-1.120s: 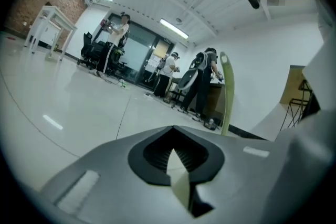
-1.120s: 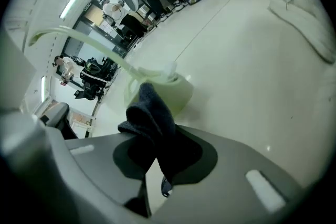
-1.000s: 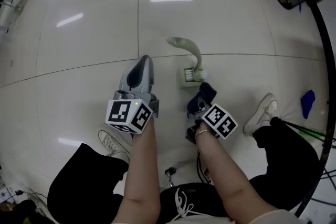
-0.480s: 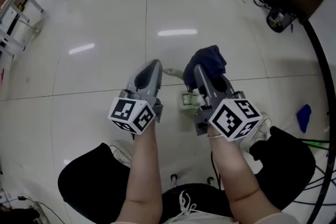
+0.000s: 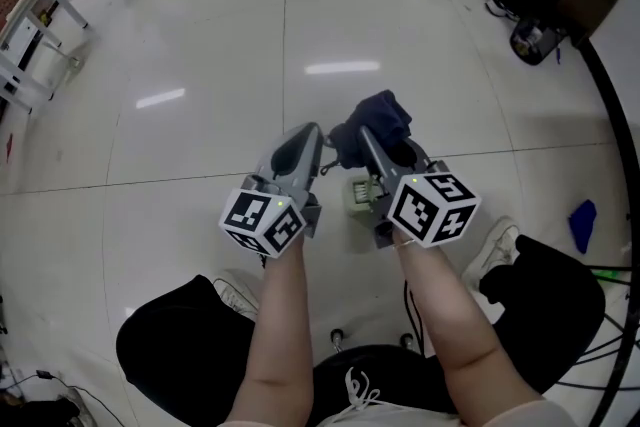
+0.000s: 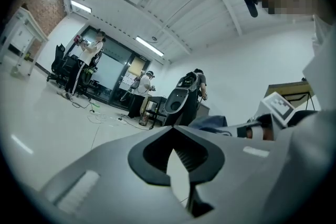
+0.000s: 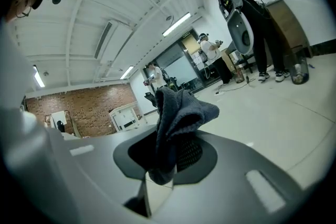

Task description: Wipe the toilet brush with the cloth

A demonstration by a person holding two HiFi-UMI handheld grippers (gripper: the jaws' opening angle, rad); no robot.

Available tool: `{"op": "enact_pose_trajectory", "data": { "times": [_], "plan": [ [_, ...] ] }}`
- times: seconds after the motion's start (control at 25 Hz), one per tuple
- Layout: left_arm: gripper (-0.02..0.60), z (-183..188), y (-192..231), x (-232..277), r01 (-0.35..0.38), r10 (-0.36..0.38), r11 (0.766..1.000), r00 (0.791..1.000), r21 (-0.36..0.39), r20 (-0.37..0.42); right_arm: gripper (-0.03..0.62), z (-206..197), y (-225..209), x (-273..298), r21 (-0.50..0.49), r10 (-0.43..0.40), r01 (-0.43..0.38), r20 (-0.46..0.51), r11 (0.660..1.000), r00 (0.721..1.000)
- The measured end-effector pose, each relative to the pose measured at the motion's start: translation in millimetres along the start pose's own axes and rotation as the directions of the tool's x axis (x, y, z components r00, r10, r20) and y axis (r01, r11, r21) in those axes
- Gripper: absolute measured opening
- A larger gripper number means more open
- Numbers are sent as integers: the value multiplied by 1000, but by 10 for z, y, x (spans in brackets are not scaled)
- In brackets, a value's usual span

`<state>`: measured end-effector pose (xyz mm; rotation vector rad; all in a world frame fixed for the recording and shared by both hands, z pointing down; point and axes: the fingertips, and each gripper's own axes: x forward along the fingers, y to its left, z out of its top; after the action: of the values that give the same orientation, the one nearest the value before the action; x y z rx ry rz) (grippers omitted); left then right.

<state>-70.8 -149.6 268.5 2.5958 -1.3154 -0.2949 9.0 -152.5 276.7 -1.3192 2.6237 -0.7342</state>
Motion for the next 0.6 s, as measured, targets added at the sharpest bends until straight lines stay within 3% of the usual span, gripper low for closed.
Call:
{"op": "enact_pose_trajectory", "data": {
  "times": [0.32, 0.6],
  "plan": [
    [6, 18, 19, -2, -13, 13, 1000, 1000, -20, 28, 63, -549, -621, -110, 111, -119, 126, -63, 986, 991],
    [6, 36, 24, -28, -19, 19, 1000, 999, -13, 27, 63, -1391, -1253, -235, 234, -227, 272, -201, 933, 953]
  ]
}}
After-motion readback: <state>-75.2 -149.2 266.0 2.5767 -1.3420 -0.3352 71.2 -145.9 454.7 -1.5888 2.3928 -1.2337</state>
